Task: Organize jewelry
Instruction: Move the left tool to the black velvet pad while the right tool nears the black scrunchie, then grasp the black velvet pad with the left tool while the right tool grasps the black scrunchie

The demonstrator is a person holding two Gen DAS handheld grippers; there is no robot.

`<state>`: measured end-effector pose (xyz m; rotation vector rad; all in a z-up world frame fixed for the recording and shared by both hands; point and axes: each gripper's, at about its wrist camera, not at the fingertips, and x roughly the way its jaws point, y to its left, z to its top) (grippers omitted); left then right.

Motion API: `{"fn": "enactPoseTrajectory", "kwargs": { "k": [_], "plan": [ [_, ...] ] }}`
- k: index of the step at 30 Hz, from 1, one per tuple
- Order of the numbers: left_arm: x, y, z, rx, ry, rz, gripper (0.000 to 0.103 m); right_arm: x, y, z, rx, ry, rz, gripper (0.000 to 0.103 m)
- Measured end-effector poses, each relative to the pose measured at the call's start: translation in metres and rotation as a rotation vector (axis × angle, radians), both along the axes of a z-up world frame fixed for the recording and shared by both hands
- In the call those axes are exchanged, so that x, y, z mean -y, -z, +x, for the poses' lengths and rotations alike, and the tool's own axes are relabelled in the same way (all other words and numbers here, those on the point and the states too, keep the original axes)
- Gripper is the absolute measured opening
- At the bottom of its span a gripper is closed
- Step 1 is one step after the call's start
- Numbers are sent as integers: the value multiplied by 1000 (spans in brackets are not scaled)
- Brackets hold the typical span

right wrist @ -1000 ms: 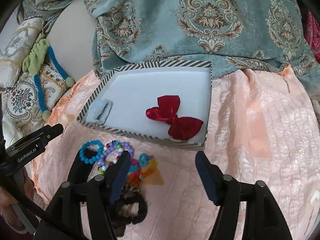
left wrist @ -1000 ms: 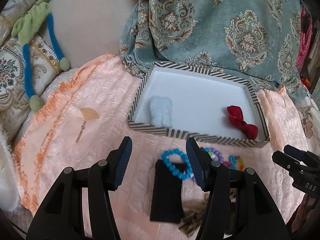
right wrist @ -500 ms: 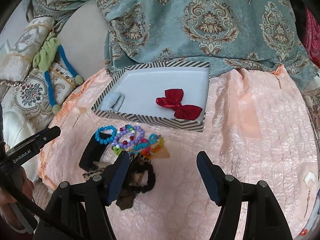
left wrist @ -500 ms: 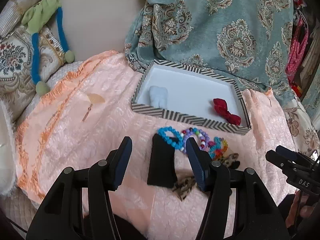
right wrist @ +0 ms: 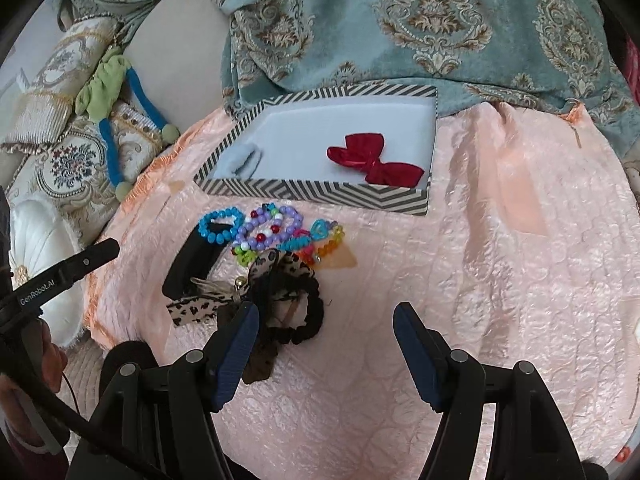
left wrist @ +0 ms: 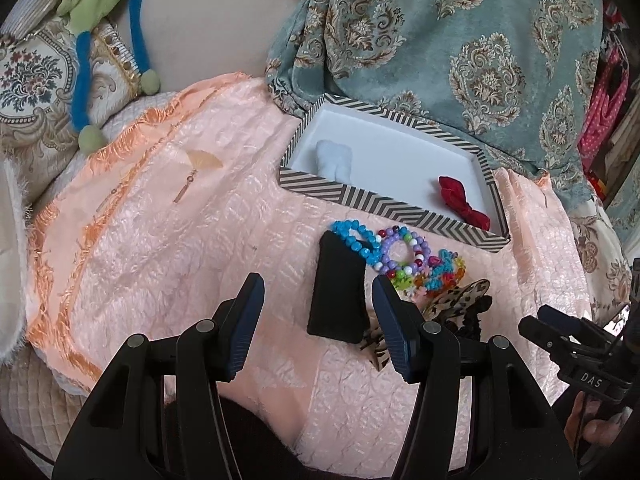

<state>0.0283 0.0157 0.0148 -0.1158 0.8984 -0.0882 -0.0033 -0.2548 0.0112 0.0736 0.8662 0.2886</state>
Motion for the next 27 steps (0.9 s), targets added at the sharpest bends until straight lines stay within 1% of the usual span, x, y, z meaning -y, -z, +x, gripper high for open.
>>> {"fn": "enactPoseTrajectory", "kwargs": {
  "k": [3,10,15,19,21,23,27],
  "plan": [
    [-2,1,0,1,-3,8,56,-1,1,1,0,-3,-3,67],
    [-1,9,4,-23,3,-6,56,-2,2,4,-2,-9,-3,67],
    [2,20,8,-61,19,-38,56,-3,7,5,-1,-15,-12,67],
    [3,27,12,-81,19,-43,56,-1,15,8,4,-17,-37,67],
    [3,29,13,-89,19,-48,56,-1,20,11,1,-20,-50,66],
    [4,30,15,-93,16,-51,56,-2,23,14,-6,-25,-53,62],
    [6,31,18,-91,16,-44,56,-4,30,19,-19,-38,-56,62]
  ]
}}
